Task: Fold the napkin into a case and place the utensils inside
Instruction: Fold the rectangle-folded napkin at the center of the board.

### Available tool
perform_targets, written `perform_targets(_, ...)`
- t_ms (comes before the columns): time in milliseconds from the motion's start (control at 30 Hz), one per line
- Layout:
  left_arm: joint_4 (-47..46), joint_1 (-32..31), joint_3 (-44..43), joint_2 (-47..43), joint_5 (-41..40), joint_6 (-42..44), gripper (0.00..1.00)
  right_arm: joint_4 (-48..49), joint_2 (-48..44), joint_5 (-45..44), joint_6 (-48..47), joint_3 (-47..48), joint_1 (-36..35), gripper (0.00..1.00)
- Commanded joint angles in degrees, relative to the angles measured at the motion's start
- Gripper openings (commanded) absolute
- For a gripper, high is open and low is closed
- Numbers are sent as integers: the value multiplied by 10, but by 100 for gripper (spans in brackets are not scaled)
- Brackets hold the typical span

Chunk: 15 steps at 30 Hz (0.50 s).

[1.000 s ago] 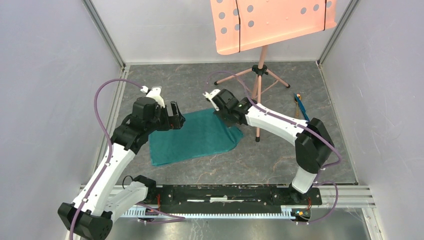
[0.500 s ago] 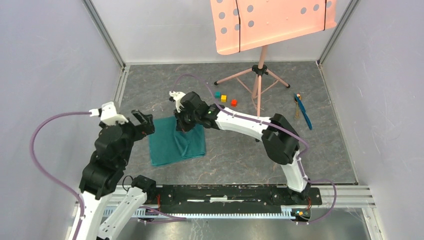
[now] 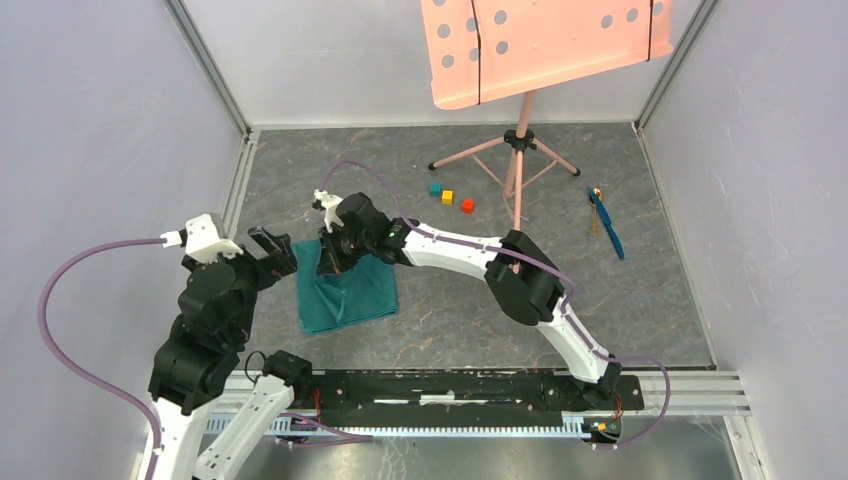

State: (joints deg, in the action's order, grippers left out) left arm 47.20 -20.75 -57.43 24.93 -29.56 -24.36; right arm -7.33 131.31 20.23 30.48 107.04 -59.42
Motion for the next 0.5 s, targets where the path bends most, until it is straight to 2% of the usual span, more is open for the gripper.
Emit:
perform_targets(0,-5,0,-22,12,-15,6,100,40,12,13,16,35,-3,0)
perform_targets(267,-2,0,-28,17,-10,6,100,60,45,13,17,48,-2,0)
perform_targets(300,0,1,-29,17,-10,6,100,67,51,17,15,51,-2,5)
perform_targets(333,0,0,-30,16,-10,6,100,69,57,28,17,52,-1,21)
perform_targets(367,1,0,-30,15,-10,6,100,80,67,45,21,63,2,31)
perform_targets(400,1,1,-31,15,-9,6,100,83,73,78,30,71,7,36)
perform_targets(433,2,1,-31,14,-9,6,100,114,66,103,45,57,10,52)
perform_targets(467,2,1,-31,14,-10,6,100,122,45,108,52,38,12,60)
